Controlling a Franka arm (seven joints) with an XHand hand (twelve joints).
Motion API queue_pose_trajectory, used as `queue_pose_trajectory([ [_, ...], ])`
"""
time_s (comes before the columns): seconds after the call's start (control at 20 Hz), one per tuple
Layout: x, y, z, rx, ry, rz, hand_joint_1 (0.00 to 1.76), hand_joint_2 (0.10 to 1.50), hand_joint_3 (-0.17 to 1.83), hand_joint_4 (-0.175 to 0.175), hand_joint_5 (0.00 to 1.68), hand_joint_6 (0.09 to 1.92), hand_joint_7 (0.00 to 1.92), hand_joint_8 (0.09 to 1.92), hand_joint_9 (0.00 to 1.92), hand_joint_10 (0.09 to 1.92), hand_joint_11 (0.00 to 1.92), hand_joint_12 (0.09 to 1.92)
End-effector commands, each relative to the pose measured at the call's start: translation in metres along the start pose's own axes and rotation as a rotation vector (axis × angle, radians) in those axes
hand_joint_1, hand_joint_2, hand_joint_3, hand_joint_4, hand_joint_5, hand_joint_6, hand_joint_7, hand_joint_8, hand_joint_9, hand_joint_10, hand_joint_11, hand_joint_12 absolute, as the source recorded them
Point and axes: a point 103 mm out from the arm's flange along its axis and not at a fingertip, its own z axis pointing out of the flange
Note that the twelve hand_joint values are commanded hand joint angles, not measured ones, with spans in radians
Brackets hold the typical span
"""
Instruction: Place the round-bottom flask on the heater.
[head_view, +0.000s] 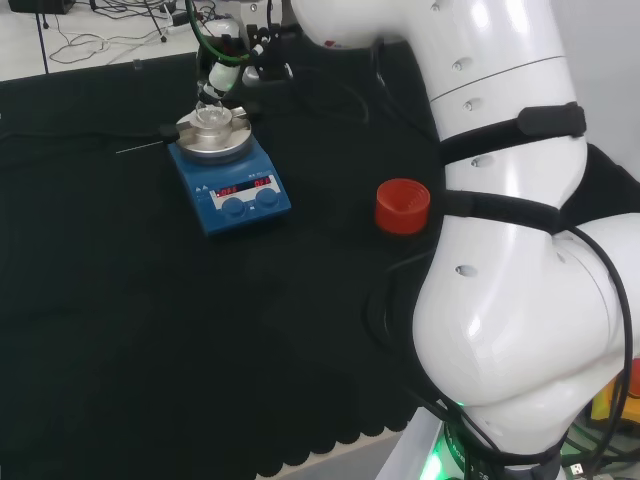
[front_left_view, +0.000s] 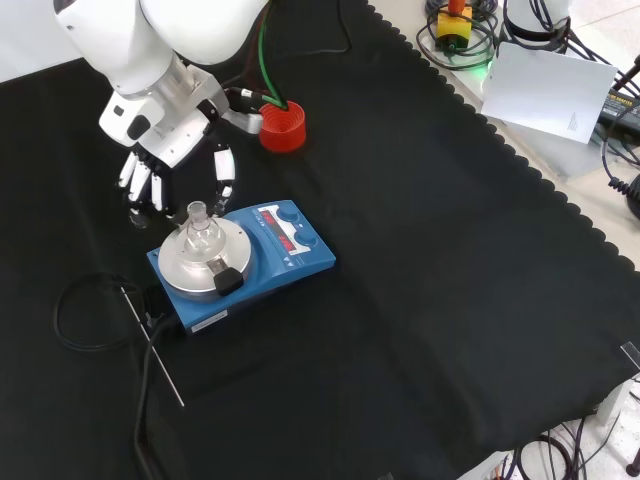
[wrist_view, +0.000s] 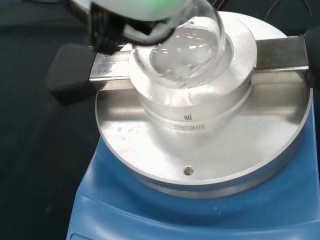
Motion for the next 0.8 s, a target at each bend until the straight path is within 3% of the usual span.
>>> queue_pose_trajectory([
  [0.05,0.004,-0.005,-0.002,-0.008,0.000,0.007,0.95,0.61,0.71,-0.060,0.56,0.78,0.25,0.71,0.48,0.67,0.29,1.37],
  [0.3,0.003,-0.006,-0.001,-0.009,0.003,0.005,0.94,0.59,0.70,-0.056,0.39,0.61,0.18,0.72,0.42,0.70,0.24,1.39],
  [0.8,0.000,-0.039,-0.025,-0.058,-0.016,0.035,0.91,0.58,0.68,-0.056,0.37,0.41,0.15,0.71,0.40,0.72,0.21,1.39],
])
